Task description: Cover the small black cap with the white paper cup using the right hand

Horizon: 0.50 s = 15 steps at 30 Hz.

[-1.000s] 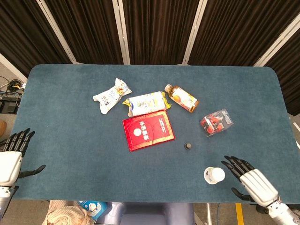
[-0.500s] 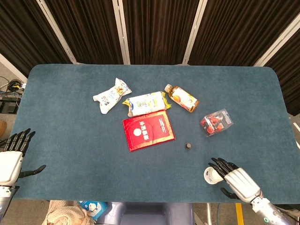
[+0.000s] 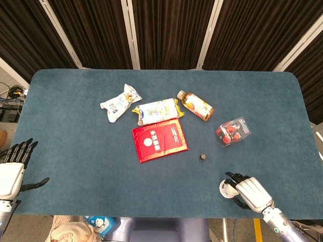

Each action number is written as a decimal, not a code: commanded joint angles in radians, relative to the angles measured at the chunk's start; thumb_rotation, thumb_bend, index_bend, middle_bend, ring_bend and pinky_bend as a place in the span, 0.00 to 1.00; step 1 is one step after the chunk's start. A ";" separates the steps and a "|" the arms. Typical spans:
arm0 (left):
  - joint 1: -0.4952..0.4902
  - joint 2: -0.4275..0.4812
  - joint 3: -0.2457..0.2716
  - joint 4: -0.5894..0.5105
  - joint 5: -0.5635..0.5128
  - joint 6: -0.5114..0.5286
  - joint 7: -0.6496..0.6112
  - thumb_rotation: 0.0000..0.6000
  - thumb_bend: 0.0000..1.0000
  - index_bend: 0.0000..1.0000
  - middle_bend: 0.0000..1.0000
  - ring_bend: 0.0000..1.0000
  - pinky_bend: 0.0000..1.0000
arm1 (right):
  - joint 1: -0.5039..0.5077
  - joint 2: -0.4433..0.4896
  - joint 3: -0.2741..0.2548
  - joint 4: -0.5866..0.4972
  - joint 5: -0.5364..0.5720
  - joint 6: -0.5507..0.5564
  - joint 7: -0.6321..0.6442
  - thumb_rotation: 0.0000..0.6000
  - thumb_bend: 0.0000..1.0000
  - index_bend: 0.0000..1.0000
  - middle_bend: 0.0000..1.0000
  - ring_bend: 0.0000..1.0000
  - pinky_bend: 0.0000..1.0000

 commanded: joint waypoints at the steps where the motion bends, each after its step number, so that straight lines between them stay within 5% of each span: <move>1: 0.000 0.000 -0.001 0.000 -0.001 0.000 0.000 1.00 0.00 0.00 0.00 0.00 0.02 | 0.000 -0.003 -0.003 0.002 -0.001 0.005 0.001 1.00 0.39 0.48 0.33 0.41 0.54; 15: 0.000 -0.001 -0.001 -0.002 -0.003 0.000 0.001 1.00 0.00 0.00 0.00 0.00 0.02 | 0.028 0.010 0.023 -0.052 0.003 0.032 -0.001 1.00 0.39 0.54 0.36 0.44 0.54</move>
